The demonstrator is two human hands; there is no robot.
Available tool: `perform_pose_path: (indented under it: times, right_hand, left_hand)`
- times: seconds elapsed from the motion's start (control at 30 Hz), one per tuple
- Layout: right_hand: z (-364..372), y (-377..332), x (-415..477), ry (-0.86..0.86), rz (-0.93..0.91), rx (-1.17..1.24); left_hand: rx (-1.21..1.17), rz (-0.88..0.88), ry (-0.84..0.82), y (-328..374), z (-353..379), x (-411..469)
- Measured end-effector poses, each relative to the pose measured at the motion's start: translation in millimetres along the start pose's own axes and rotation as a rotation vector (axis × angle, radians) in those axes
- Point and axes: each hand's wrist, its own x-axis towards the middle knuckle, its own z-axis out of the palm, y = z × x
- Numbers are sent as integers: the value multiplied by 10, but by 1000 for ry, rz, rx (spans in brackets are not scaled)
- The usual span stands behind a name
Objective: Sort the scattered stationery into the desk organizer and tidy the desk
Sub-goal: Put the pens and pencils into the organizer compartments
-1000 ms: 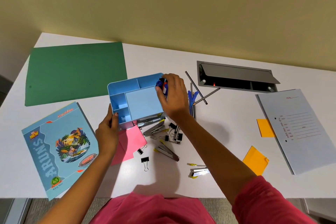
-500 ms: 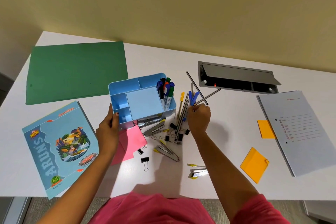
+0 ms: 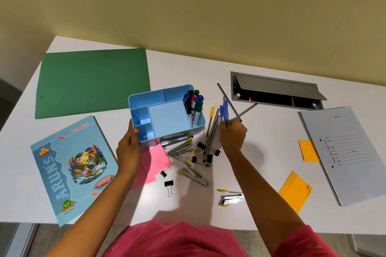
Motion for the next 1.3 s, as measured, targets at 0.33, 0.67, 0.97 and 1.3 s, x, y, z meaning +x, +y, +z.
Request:
perform_pose_path:
  times: [0.33,0.67,0.97,1.3]
  right_hand:
    - [-369,-676,-853,70,-501,407]
    - [273,-1097,-1228,-213,-976,245]
    - [424,-1134,-1277,-222,-914,165]
    - [195,-1065,-1159,-194,-728,255]
  left_hand:
    - [-49,-26,-27,24,-23,-12]
    - [-11,-10,-35,52,-28,-22]
    - [14,-8,-22,27,-25,-5]
    - [9,-4,-35,29,-39,-15]
